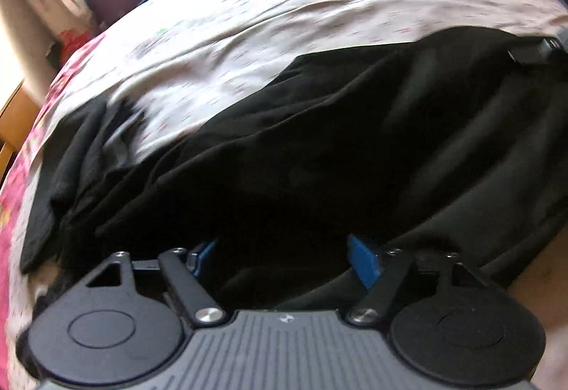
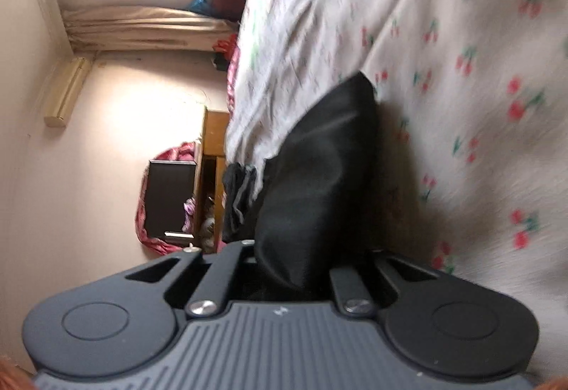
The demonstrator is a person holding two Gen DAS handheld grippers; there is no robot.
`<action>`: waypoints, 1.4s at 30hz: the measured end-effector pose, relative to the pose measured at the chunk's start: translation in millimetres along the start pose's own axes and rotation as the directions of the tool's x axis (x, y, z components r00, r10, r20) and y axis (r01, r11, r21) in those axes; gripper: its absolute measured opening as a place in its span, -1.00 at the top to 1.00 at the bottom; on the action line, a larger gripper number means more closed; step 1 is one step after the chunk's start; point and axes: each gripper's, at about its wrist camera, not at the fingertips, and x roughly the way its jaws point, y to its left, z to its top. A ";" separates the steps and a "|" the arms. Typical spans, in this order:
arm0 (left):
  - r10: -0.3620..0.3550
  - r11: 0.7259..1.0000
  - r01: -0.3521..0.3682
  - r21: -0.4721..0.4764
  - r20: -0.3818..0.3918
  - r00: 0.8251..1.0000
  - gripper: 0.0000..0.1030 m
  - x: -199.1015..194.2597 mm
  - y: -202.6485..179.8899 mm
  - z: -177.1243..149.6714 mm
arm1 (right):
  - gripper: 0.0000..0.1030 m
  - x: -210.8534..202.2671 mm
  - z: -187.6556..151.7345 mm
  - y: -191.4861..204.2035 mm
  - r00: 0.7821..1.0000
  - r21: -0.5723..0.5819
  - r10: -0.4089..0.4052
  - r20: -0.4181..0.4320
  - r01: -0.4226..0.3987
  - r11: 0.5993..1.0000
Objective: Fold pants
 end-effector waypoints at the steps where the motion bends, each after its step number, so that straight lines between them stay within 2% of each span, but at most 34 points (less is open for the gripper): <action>1: -0.021 1.000 0.021 0.012 0.014 1.000 -0.67 -0.2 -10.0 5.9 | 0.86 -12.5 3.2 0.3 1.000 -0.006 -0.008 0.019 0.009 1.000; 3: -0.079 0.997 0.078 0.021 0.047 0.996 -0.67 -3.7 -25.3 16.1 | 0.86 -37.3 7.6 4.2 0.997 -0.034 -0.047 0.055 0.049 0.998; 6: -0.206 0.978 0.207 0.003 0.077 0.975 -0.70 -4.1 -42.5 28.0 | 0.86 -83.8 13.1 8.3 0.982 -0.056 -0.150 0.118 0.157 0.986; 9: -0.255 0.966 0.247 0.079 0.115 0.960 -0.71 -2.8 -60.0 30.6 | 0.86 -131.1 14.0 12.9 0.944 -0.074 -0.276 0.180 0.293 0.953; 11: -0.277 0.960 0.267 0.090 0.133 0.952 -0.71 -2.4 -57.8 28.5 | 0.85 -145.8 10.6 19.9 0.920 -0.084 -0.339 0.195 0.360 0.929; 13: -0.272 0.962 0.269 0.044 0.148 0.951 -0.70 -9.9 -44.5 29.0 | 0.85 -144.0 6.0 33.8 0.907 -0.126 -0.373 0.196 0.400 0.908; 15: -0.327 0.942 0.336 -0.029 0.165 0.931 -0.76 -19.7 -19.1 28.0 | 0.85 -138.6 3.1 45.9 0.896 -0.168 -0.394 0.203 0.429 0.888; 16: -0.304 0.948 0.314 -0.042 0.164 0.938 -0.77 -20.9 -8.3 24.9 | 0.85 -138.5 3.4 48.1 0.891 -0.177 -0.406 0.205 0.442 0.880; 18: -0.138 0.990 0.142 -0.017 0.139 0.981 -0.82 -12.0 -0.8 17.0 | 0.85 -131.6 3.7 53.0 0.882 -0.162 -0.424 0.207 0.458 0.874; 19: -0.104 0.994 0.107 -0.022 0.117 0.988 -0.83 -4.9 5.1 14.4 | 0.85 -125.8 2.0 57.3 0.881 -0.161 -0.427 0.206 0.461 0.873; 21: -0.155 0.981 0.170 -0.099 0.138 0.978 -0.83 0.2 16.2 18.4 | 0.85 -121.9 -0.6 67.0 0.879 -0.187 -0.430 0.206 0.466 0.865; 22: -0.134 0.984 0.147 -0.096 0.134 0.982 -0.83 6.2 15.4 23.5 | 0.85 -118.7 -2.6 73.3 0.877 -0.200 -0.433 0.208 0.472 0.859; 24: -0.036 0.999 0.039 -0.019 0.118 0.992 -0.84 18.8 4.6 28.4 | 0.84 -113.5 -4.4 84.5 0.873 -0.207 -0.438 0.215 0.479 0.853; 25: -0.012 1.000 0.012 0.003 0.119 0.993 -0.84 18.3 -3.0 26.8 | 0.84 -112.8 -4.5 89.4 0.869 -0.216 -0.443 0.219 0.486 0.847; 27: -0.024 1.000 0.026 -0.014 0.143 0.989 -0.84 3.1 -0.9 16.8 | 0.84 -109.5 -6.1 105.8 0.860 -0.256 -0.458 0.225 0.506 0.824; 30: -0.056 0.990 0.077 -0.114 0.182 0.982 -0.84 -19.3 19.0 -2.8 | 0.84 -92.2 -7.4 131.4 0.840 -0.331 -0.490 0.233 0.542 0.772; 32: -0.066 0.972 0.114 -0.204 0.229 0.971 -0.86 -27.5 36.0 -18.0 | 0.83 -74.5 -11.6 149.0 0.830 -0.386 -0.509 0.228 0.557 0.735; 36: -0.039 0.928 0.140 -0.345 0.284 0.958 -0.86 -37.0 57.5 -40.9 | 0.82 -10.4 -28.9 183.3 0.828 -0.515 -0.531 0.179 0.539 0.666; 37: -0.048 0.907 0.168 -0.387 0.301 0.952 -0.86 -37.1 67.0 -49.6 | 0.82 9.5 -35.3 191.2 0.827 -0.547 -0.537 0.165 0.530 0.648; 40: -0.076 0.845 0.232 -0.483 0.321 0.944 -0.86 -31.4 85.0 -67.8 | 0.82 73.1 -61.1 207.0 0.806 -0.648 -0.579 0.126 0.509 0.567; 42: -0.077 0.814 0.253 -0.524 0.334 0.939 -0.86 -35.3 95.1 -83.1 | 0.82 113.7 -78.6 208.9 0.795 -0.690 -0.602 0.080 0.480 0.542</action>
